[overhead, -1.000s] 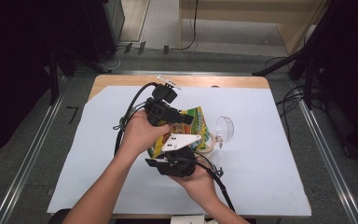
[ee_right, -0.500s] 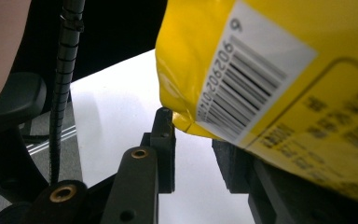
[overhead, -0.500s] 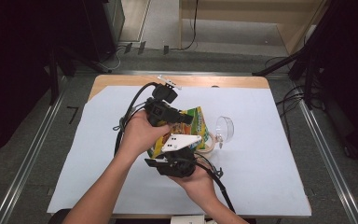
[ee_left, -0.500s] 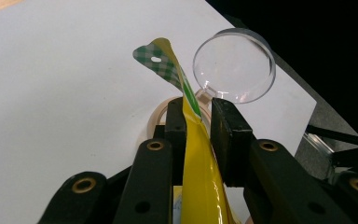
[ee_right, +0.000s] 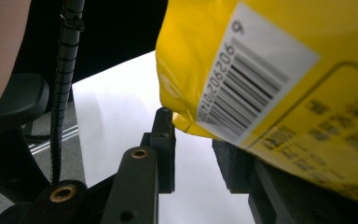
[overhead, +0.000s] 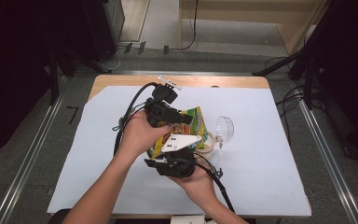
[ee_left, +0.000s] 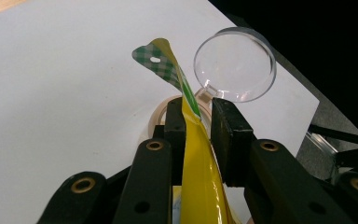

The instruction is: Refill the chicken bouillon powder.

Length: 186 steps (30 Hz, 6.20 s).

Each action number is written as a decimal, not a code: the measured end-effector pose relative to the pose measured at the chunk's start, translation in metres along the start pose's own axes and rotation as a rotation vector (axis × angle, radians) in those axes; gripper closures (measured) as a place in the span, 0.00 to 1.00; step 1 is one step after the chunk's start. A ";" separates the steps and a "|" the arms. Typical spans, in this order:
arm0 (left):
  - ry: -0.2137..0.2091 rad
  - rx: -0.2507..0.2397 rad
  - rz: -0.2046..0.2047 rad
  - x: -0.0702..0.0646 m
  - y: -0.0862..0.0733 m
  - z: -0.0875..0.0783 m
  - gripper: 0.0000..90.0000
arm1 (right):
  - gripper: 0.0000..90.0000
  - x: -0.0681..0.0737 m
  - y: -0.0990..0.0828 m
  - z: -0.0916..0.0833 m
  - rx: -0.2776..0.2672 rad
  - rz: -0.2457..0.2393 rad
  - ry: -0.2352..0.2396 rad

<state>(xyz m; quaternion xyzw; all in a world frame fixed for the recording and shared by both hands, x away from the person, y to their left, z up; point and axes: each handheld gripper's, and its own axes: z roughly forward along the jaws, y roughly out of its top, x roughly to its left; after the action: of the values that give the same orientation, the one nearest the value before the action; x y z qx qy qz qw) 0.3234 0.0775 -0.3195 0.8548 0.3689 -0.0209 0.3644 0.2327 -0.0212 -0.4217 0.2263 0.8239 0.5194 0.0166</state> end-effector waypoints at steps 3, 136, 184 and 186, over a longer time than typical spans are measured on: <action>-0.001 -0.001 0.001 0.000 0.000 0.000 0.86 | 0.80 0.000 0.000 0.000 0.000 0.001 0.001; -0.039 -0.003 -0.023 0.005 0.004 0.001 0.86 | 0.83 -0.002 0.004 -0.005 -0.002 -0.021 -0.018; -0.017 -0.020 -0.023 -0.007 0.005 -0.004 0.88 | 0.84 0.002 -0.005 -0.005 -0.097 -0.020 -0.040; -0.015 -0.019 -0.017 -0.009 0.005 -0.004 0.88 | 0.83 0.003 -0.006 -0.005 -0.107 -0.021 -0.047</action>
<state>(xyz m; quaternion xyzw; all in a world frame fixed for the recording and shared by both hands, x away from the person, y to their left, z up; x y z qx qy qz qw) 0.3196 0.0724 -0.3109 0.8481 0.3735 -0.0269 0.3748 0.2267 -0.0264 -0.4238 0.2283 0.7968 0.5569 0.0535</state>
